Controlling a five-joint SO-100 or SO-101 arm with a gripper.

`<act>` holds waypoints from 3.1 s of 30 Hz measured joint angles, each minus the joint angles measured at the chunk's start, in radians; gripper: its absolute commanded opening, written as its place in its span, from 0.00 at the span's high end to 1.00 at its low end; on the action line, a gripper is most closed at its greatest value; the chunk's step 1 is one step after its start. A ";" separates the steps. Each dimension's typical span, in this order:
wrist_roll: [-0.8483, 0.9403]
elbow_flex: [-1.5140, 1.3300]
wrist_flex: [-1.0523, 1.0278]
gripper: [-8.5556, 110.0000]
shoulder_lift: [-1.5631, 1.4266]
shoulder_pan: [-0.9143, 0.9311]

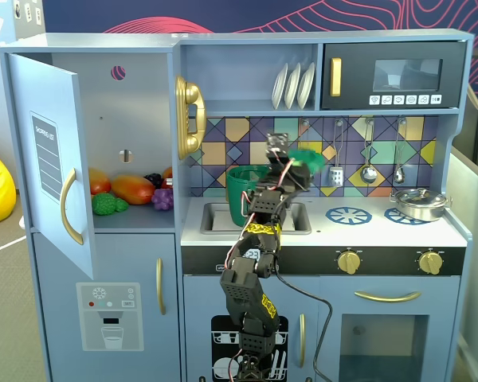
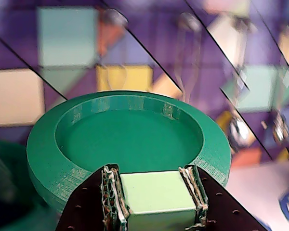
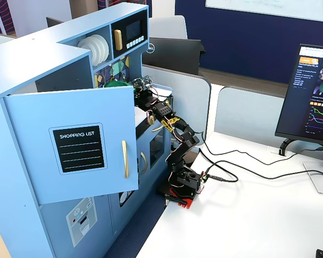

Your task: Pick up the lid from the counter and put it on the green recipient

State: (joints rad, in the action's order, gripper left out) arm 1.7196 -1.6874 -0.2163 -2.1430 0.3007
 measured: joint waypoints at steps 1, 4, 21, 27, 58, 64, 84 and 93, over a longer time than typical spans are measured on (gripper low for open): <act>0.008 0.015 -0.005 0.93 0.000 -0.011; 0.020 0.055 -0.018 0.93 0.000 -0.040; 0.017 0.092 -0.100 0.93 0.000 -0.218; 0.011 0.092 -0.109 0.93 0.011 -0.250; 0.008 0.048 -0.109 0.93 0.071 -0.252; 0.009 0.048 -0.109 0.93 0.077 -0.265; 0.014 0.049 -0.109 0.93 0.084 -0.279; 0.005 0.049 -0.109 0.93 0.091 -0.244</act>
State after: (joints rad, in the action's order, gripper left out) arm 1.7242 -1.6383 -0.3252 -2.0525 0.0568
